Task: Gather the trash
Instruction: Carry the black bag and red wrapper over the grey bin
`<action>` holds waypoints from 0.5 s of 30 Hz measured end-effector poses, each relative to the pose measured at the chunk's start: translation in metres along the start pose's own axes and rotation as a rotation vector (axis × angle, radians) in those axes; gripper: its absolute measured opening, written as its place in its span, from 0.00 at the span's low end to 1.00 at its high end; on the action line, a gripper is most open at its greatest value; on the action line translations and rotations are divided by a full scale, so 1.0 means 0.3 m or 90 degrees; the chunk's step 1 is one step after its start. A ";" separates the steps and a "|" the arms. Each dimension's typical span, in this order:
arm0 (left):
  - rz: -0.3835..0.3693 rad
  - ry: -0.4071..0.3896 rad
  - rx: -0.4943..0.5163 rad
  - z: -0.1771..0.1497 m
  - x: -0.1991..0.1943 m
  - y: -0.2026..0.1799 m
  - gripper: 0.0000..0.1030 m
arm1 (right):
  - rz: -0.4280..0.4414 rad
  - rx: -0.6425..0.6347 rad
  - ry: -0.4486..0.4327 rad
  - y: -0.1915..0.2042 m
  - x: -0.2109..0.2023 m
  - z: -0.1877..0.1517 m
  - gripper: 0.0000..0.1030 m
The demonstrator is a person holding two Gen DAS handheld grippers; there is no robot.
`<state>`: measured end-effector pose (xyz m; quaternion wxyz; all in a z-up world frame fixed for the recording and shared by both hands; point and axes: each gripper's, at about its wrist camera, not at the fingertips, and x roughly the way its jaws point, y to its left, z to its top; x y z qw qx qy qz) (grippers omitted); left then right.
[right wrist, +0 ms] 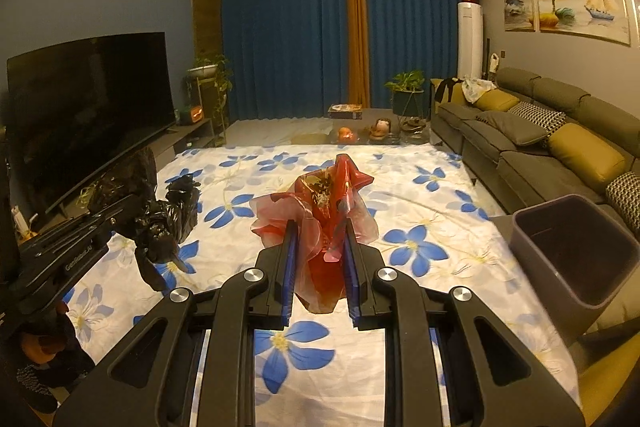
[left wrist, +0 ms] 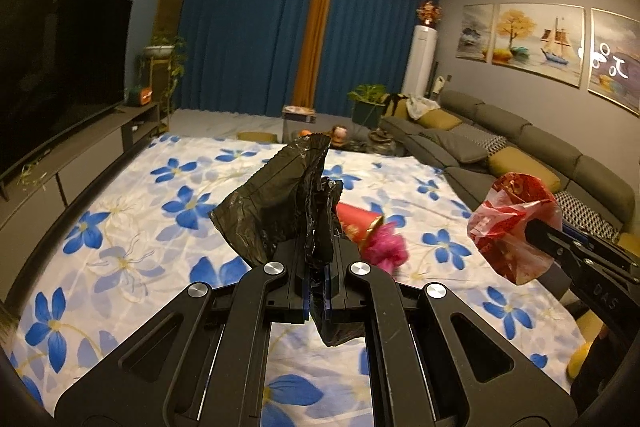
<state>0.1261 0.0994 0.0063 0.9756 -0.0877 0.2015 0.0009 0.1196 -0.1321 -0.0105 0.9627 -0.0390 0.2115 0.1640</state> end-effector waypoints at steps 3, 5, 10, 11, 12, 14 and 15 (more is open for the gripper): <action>-0.015 -0.002 0.012 0.014 -0.007 -0.042 0.03 | -0.004 0.006 -0.001 -0.029 -0.024 0.021 0.21; -0.024 -0.005 0.023 0.025 -0.008 -0.076 0.03 | -0.006 0.009 -0.003 -0.043 -0.038 0.032 0.21; -0.053 -0.004 0.038 0.048 0.002 -0.158 0.03 | -0.027 0.008 -0.011 -0.082 -0.075 0.054 0.21; -0.059 -0.003 0.040 0.051 0.006 -0.170 0.03 | -0.033 0.007 -0.012 -0.093 -0.081 0.059 0.21; -0.062 -0.002 0.043 0.052 0.010 -0.185 0.03 | -0.036 0.006 -0.013 -0.103 -0.090 0.061 0.21; -0.068 -0.004 0.052 0.058 0.020 -0.216 0.03 | -0.045 0.004 -0.014 -0.119 -0.097 0.064 0.21; -0.072 -0.004 0.056 0.059 0.023 -0.230 0.03 | -0.048 0.004 -0.013 -0.131 -0.101 0.067 0.21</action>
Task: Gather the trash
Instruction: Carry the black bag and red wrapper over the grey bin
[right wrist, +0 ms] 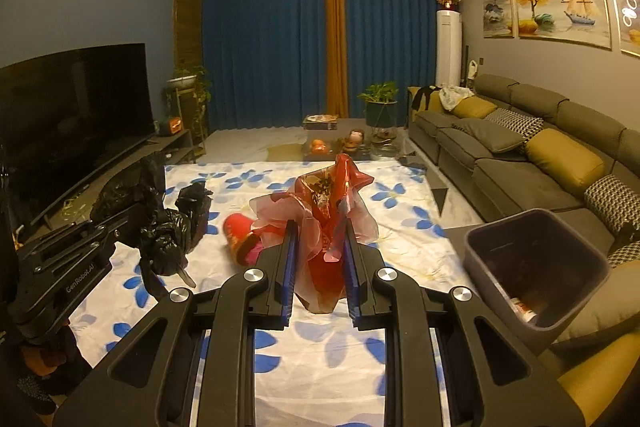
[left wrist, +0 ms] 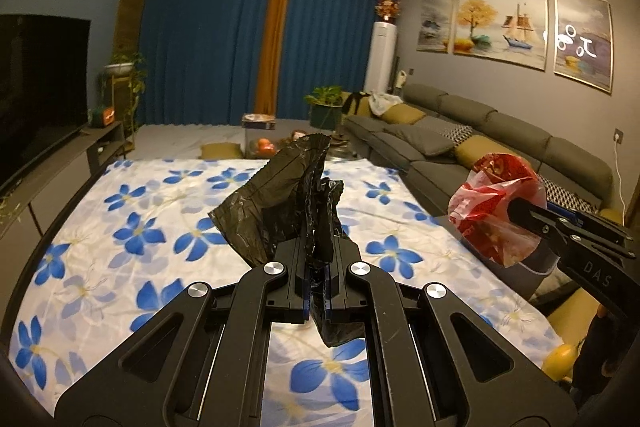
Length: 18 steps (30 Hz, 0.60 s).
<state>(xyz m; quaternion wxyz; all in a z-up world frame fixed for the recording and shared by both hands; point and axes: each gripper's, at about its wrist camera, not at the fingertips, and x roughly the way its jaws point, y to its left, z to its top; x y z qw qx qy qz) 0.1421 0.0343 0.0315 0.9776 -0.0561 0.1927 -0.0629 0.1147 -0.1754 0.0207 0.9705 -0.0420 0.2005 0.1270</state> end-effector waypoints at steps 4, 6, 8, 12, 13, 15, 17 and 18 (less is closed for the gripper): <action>-0.011 -0.002 0.016 0.016 0.020 -0.042 0.03 | -0.007 0.002 0.004 -0.034 -0.006 0.012 0.21; -0.015 -0.003 0.023 0.027 0.029 -0.061 0.03 | -0.013 0.001 0.000 -0.048 -0.012 0.021 0.21; -0.018 -0.004 0.032 0.038 0.041 -0.085 0.03 | -0.020 0.003 -0.005 -0.069 -0.021 0.033 0.21; -0.029 -0.004 0.048 0.056 0.071 -0.134 0.03 | -0.023 0.011 -0.002 -0.110 -0.028 0.043 0.21; -0.034 -0.002 0.054 0.060 0.083 -0.153 0.03 | -0.023 0.013 0.001 -0.127 -0.028 0.044 0.21; -0.042 0.002 0.060 0.068 0.105 -0.188 0.03 | -0.028 0.017 0.006 -0.157 -0.029 0.047 0.21; -0.052 0.005 0.066 0.078 0.127 -0.223 0.03 | -0.037 0.017 0.006 -0.183 -0.031 0.048 0.21; -0.057 0.006 0.070 0.082 0.139 -0.247 0.03 | -0.044 0.018 0.006 -0.200 -0.031 0.046 0.21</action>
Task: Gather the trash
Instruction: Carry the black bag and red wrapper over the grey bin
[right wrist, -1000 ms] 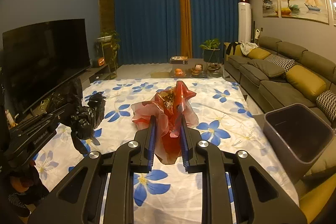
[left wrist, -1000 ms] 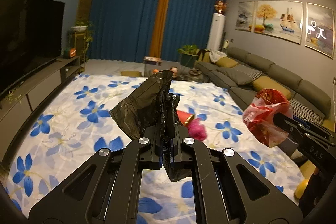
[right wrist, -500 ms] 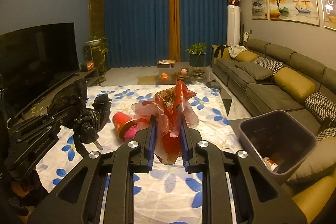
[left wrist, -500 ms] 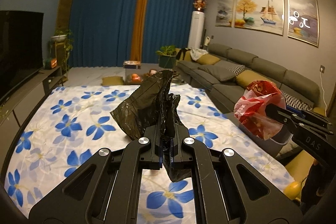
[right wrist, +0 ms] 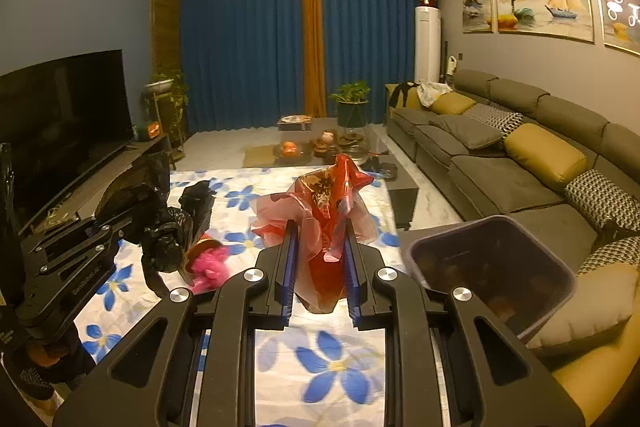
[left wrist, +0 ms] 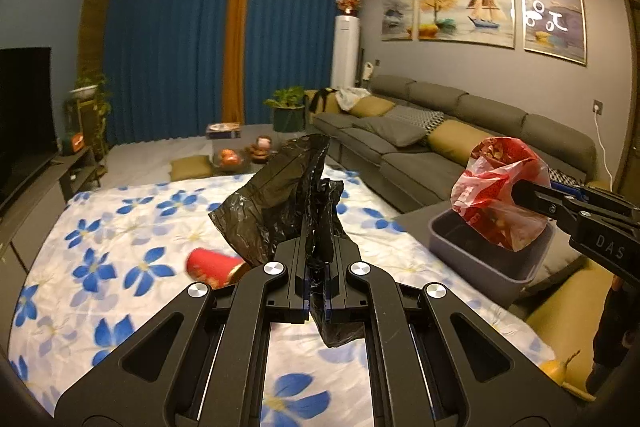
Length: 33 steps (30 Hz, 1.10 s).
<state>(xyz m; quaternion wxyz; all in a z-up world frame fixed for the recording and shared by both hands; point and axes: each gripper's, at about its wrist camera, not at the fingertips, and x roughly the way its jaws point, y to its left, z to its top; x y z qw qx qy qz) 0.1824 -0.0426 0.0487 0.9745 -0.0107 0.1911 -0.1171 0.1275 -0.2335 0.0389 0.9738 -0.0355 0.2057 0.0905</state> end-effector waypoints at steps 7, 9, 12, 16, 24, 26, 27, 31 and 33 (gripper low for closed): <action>-0.038 0.007 0.041 0.033 0.108 -0.164 0.03 | -0.044 0.016 0.008 -0.130 0.018 -0.014 0.21; -0.052 0.008 0.055 0.039 0.140 -0.218 0.03 | -0.056 0.023 0.009 -0.169 0.023 -0.024 0.21; -0.072 0.013 0.072 0.044 0.185 -0.293 0.03 | -0.075 0.044 0.013 -0.237 0.032 -0.043 0.21; -0.093 0.018 0.091 0.040 0.231 -0.369 0.03 | -0.101 0.076 0.019 -0.338 0.045 -0.069 0.21; -0.151 0.037 0.101 0.047 0.345 -0.521 0.03 | -0.141 0.108 0.023 -0.464 0.065 -0.112 0.22; -0.168 0.041 0.101 0.046 0.373 -0.553 0.03 | -0.153 0.112 0.026 -0.491 0.078 -0.124 0.22; -0.175 0.043 0.102 0.045 0.386 -0.569 0.03 | -0.163 0.112 0.028 -0.503 0.086 -0.132 0.22; -0.208 0.052 0.101 0.039 0.442 -0.624 0.03 | -0.173 0.128 0.036 -0.551 0.111 -0.153 0.23; -0.217 0.053 0.103 0.031 0.461 -0.638 0.03 | -0.177 0.138 0.037 -0.575 0.123 -0.161 0.23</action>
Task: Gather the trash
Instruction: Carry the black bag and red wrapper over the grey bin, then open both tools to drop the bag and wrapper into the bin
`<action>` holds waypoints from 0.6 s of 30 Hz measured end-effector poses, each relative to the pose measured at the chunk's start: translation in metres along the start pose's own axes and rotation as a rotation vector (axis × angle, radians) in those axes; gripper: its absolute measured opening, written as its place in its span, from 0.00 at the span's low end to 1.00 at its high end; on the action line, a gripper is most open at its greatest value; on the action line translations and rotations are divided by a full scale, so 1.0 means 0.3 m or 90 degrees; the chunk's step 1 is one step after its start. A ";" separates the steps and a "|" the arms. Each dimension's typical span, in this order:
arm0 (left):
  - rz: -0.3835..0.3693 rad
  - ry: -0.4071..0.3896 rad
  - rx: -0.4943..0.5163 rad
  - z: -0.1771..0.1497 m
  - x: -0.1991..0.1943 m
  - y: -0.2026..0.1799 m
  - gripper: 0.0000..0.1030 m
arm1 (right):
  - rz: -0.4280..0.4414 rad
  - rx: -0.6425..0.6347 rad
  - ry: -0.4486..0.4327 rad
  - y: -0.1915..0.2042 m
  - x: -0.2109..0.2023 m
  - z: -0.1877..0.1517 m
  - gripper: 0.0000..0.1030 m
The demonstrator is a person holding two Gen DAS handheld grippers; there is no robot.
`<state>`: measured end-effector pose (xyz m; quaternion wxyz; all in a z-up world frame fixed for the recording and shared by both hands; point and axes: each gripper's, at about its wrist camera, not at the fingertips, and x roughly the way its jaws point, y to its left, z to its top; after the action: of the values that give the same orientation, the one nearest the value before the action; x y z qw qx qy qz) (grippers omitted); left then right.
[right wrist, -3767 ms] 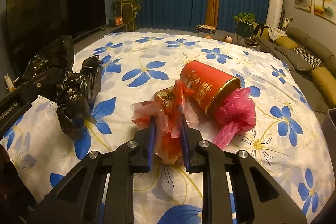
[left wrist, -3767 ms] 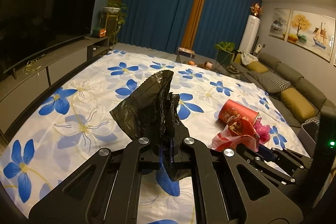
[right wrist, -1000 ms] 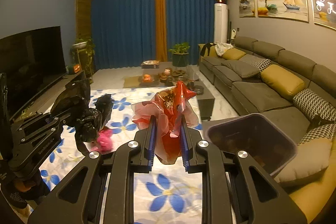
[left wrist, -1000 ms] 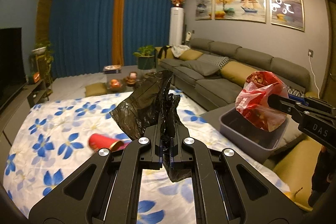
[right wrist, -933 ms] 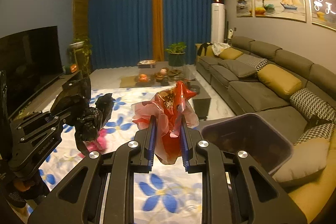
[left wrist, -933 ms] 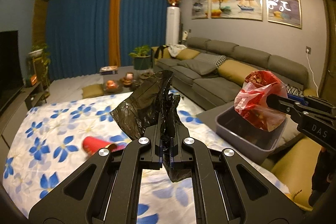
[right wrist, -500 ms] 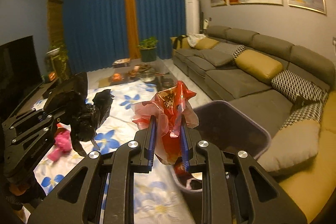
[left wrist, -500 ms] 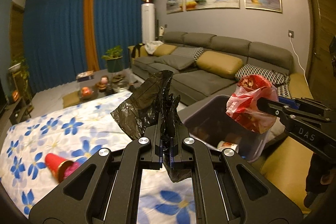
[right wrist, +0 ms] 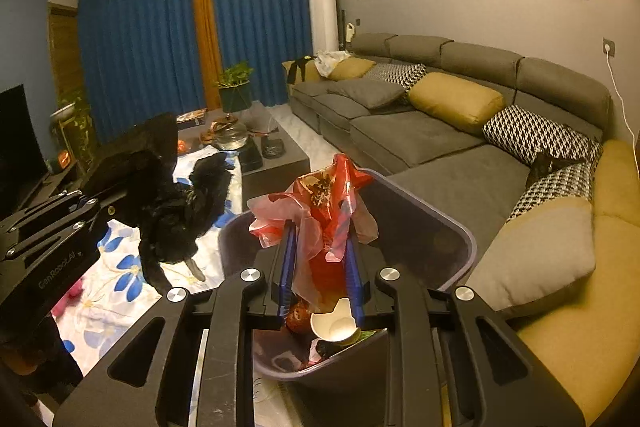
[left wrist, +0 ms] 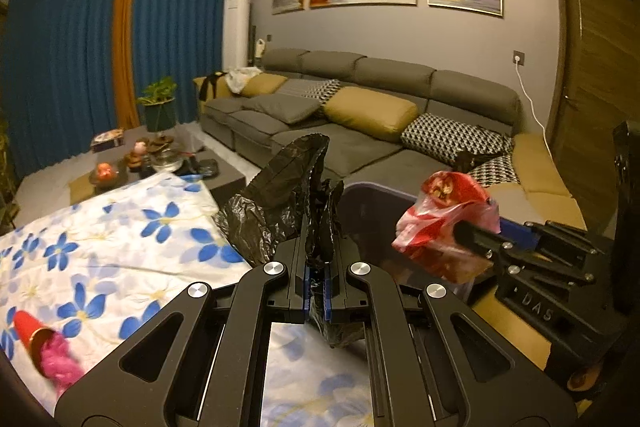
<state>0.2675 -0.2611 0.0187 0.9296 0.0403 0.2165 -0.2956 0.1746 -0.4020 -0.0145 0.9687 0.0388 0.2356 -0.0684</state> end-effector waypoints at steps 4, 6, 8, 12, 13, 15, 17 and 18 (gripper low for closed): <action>-0.022 0.002 -0.001 0.005 0.056 -0.017 0.03 | -0.007 0.009 0.005 -0.020 0.033 -0.003 0.23; -0.030 0.006 0.002 -0.001 0.083 -0.021 0.03 | -0.008 0.012 0.006 -0.023 0.043 -0.004 0.23; -0.044 0.014 0.001 -0.006 0.111 -0.025 0.04 | -0.010 0.015 0.009 -0.039 0.063 0.007 0.23; -0.078 0.026 -0.010 -0.013 0.152 -0.022 0.03 | -0.011 0.021 0.011 -0.040 0.079 0.007 0.26; -0.090 0.030 -0.013 -0.018 0.160 -0.022 0.04 | -0.012 0.023 0.011 -0.040 0.082 0.005 0.28; -0.104 0.043 -0.018 -0.031 0.174 -0.021 0.15 | -0.010 0.026 0.011 -0.037 0.083 -0.002 0.38; -0.096 0.043 -0.024 -0.042 0.177 -0.008 0.44 | -0.010 0.031 0.009 -0.044 0.086 -0.001 0.44; -0.091 0.039 -0.028 -0.046 0.174 0.002 0.53 | -0.011 0.033 0.009 -0.047 0.088 -0.002 0.45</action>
<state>0.3008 -0.2854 -0.0161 0.8999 0.0131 0.2534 -0.3546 0.1954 -0.4188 -0.0277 0.9650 0.0623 0.2410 -0.0826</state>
